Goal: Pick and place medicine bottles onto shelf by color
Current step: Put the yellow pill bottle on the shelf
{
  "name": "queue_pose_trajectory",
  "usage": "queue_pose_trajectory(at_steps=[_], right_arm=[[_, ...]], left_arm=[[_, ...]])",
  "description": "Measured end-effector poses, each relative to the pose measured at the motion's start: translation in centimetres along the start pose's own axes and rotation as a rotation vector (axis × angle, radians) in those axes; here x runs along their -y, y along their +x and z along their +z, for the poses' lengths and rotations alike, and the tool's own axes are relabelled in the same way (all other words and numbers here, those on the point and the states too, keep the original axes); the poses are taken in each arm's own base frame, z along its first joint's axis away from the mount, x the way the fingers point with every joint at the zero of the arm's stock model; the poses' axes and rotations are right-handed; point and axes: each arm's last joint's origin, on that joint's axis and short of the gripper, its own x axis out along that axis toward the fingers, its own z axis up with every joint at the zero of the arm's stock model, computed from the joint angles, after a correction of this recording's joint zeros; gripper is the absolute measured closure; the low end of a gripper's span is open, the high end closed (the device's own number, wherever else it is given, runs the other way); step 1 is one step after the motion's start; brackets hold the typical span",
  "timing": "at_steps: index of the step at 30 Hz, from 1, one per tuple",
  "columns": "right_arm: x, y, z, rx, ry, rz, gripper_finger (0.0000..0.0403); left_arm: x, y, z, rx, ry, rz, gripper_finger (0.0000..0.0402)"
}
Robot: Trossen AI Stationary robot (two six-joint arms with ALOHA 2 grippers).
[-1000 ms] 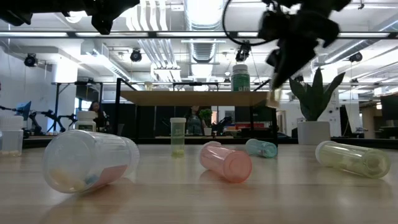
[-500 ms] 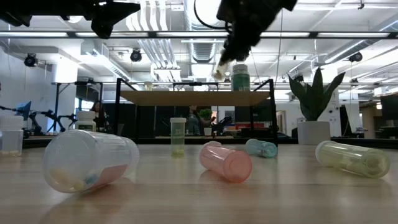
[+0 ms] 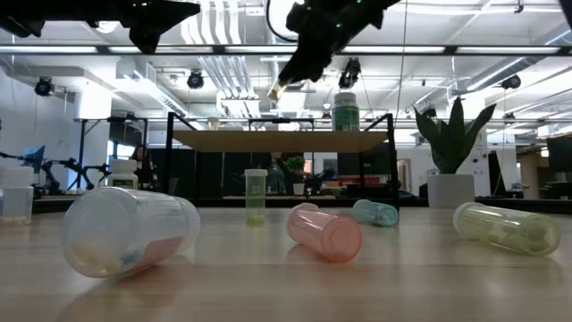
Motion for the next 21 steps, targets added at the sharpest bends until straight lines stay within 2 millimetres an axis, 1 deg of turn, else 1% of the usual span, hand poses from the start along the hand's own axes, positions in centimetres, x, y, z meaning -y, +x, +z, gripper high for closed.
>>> queue_pose_trajectory(at_steps=[4, 8, 13, 16, 21], right_arm=[[1.6, 0.6, 1.2, 0.035, -0.008, 0.012, 0.0287], [2.9, 0.7, 2.6, 0.059, -0.025, -0.005, 0.0287], [4.6, 0.6, 3.9, 0.049, -0.026, -0.019, 0.0287], [5.4, 0.8, 4.4, 0.049, -0.022, -0.028, 0.0287], [6.9, 1.6, 4.4, 0.036, -0.008, -0.014, 0.0287]], left_arm=[[0.0, 0.0, -0.1, -0.003, 0.001, 0.002, 0.0221], [0.0, 0.0, -0.2, -0.014, 0.000, 0.002, 0.0221], [0.0, 0.0, -0.4, -0.036, 0.000, 0.014, 0.0221], [-0.1, 0.0, -0.5, -0.046, 0.002, 0.018, 0.0221], [-0.1, 0.0, -0.6, -0.054, 0.005, 0.018, 0.0221]])
